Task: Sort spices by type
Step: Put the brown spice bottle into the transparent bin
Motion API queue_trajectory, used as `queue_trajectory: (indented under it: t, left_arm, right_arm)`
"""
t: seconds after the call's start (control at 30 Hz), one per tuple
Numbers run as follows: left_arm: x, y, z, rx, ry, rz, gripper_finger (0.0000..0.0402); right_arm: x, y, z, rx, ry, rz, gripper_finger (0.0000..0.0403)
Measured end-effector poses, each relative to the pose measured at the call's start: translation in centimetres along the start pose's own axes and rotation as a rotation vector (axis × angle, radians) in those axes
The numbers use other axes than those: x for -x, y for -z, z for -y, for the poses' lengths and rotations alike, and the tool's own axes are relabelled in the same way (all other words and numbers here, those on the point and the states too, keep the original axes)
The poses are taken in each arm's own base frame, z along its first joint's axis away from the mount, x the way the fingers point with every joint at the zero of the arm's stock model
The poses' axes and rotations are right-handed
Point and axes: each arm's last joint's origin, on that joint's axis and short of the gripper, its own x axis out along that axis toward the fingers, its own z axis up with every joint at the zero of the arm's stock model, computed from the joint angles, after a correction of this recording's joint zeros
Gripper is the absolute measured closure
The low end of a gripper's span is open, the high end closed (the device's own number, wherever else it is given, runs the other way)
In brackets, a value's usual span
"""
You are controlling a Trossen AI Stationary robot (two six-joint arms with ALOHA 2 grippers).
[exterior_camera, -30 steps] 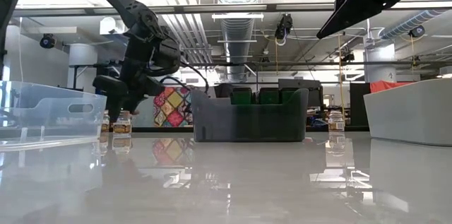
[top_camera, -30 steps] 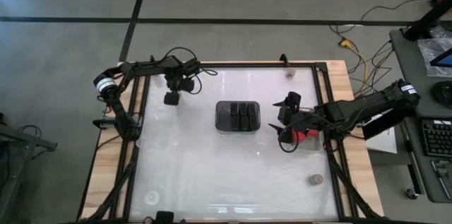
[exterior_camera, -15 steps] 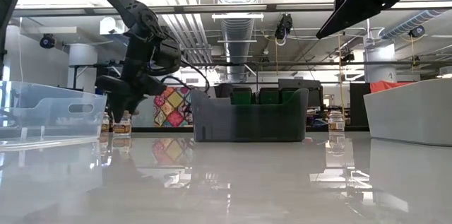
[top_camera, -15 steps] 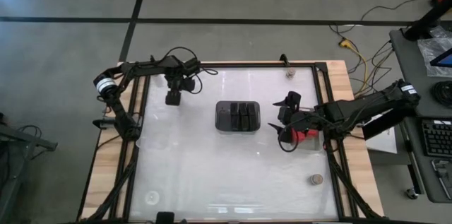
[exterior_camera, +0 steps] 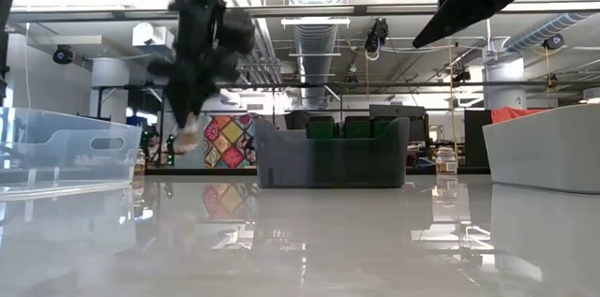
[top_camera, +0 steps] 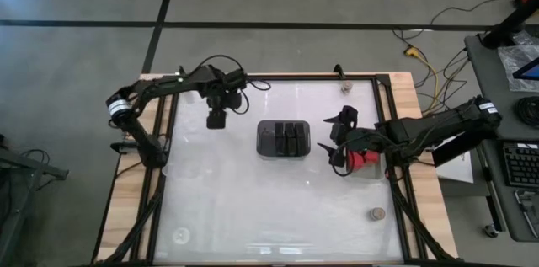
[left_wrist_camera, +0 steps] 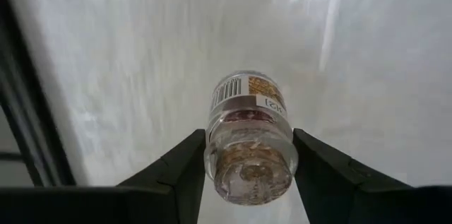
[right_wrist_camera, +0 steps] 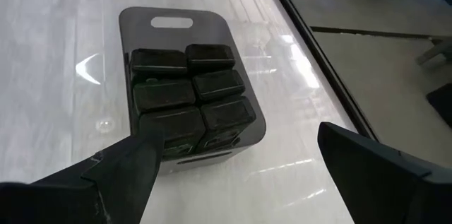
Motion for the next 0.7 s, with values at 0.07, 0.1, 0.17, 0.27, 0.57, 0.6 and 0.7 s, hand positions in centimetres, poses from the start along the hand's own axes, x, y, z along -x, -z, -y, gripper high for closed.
queue_trajectory:
  t: [0.07, 0.1, 0.17, 0.27, 0.57, 0.6, 0.7]
  left_arm:
    - [2.4, -0.5, 1.3, -0.01, -0.005, 0.057, 0.0236]
    - [3.4, -0.6, 2.0, -0.019, -0.008, 0.074, 0.0236]
    - [5.4, -0.5, 3.7, -0.036, -0.006, 0.11, 0.0236]
    - [8.0, 0.1, 6.4, -0.045, 0.006, 0.135, 0.0236]
    - [11.8, 3.3, 14.0, -0.019, 0.116, 0.179, 0.0237]
    - [12.1, 3.6, 14.7, -0.02, 0.121, 0.182, 0.0237]
    - [12.1, 4.8, 16.3, 0.003, 0.124, 0.104, 0.0237]
  right_arm:
    - [0.0, -0.1, 0.0, 0.008, 0.002, 0.014, 0.0037]
    - [0.0, -0.2, 0.0, 0.01, 0.002, 0.02, 0.0037]
    - [0.0, -0.3, 0.0, 0.02, 0.002, 0.022, 0.0037]
    - [0.1, -0.5, 0.0, 0.02, 0.002, 0.028, 0.0037]
    - [0.4, -1.2, 0.2, 0.029, 0.002, 0.06, 0.0037]
    - [0.5, -1.3, 0.2, 0.027, 0.002, 0.063, 0.0037]
    - [0.5, -1.3, 0.2, 0.013, 0.001, 0.062, 0.0037]
